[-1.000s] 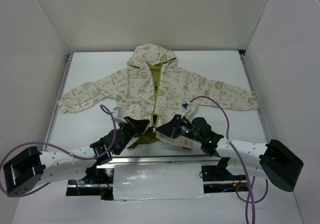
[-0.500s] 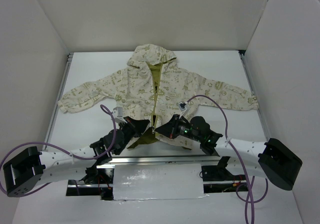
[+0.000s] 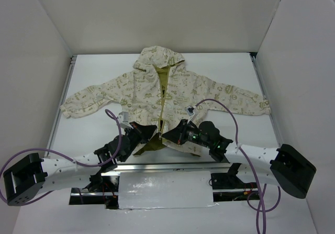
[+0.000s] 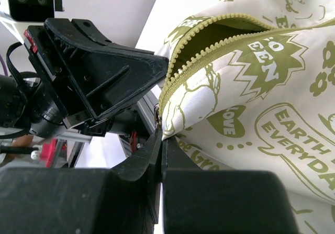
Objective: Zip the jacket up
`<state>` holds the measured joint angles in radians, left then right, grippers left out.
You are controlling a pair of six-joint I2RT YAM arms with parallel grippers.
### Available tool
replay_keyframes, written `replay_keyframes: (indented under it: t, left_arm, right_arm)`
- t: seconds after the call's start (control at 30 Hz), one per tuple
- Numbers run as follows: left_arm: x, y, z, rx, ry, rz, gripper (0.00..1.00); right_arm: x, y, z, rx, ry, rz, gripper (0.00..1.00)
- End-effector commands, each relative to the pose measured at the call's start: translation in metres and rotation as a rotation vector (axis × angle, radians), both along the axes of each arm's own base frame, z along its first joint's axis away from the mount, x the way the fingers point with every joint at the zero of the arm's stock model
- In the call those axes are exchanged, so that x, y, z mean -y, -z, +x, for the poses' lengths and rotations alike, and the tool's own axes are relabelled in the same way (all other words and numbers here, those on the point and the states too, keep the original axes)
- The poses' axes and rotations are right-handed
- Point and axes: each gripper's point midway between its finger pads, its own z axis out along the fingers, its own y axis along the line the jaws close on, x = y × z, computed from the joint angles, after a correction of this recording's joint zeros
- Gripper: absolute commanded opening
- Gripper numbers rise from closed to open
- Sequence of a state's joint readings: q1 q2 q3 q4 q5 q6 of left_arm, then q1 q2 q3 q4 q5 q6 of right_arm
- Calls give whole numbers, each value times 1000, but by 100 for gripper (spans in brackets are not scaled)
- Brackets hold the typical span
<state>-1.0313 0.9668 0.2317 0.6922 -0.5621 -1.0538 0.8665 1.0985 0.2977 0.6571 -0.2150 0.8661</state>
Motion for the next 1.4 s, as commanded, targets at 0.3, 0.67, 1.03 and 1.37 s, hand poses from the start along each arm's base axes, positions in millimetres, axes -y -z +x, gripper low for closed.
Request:
replay_keyframes:
  t: [0.3, 0.67, 1.03, 1.37]
  left_arm:
    - [4, -24, 1, 40, 2, -67, 0]
    - [4, -22, 2, 34, -3, -64, 0]
    - [-5, -19, 4, 16, -43, -55, 0]
    - [7, -25, 7, 22, -28, -72, 0]
  right_arm:
    - [-3, -31, 17, 43, 74, 49, 0]
    - [0, -29, 20, 35, 101, 36, 0]
    - [8, -19, 9, 6, 89, 34, 0]
    - [2, -20, -1, 2, 33, 48, 0]
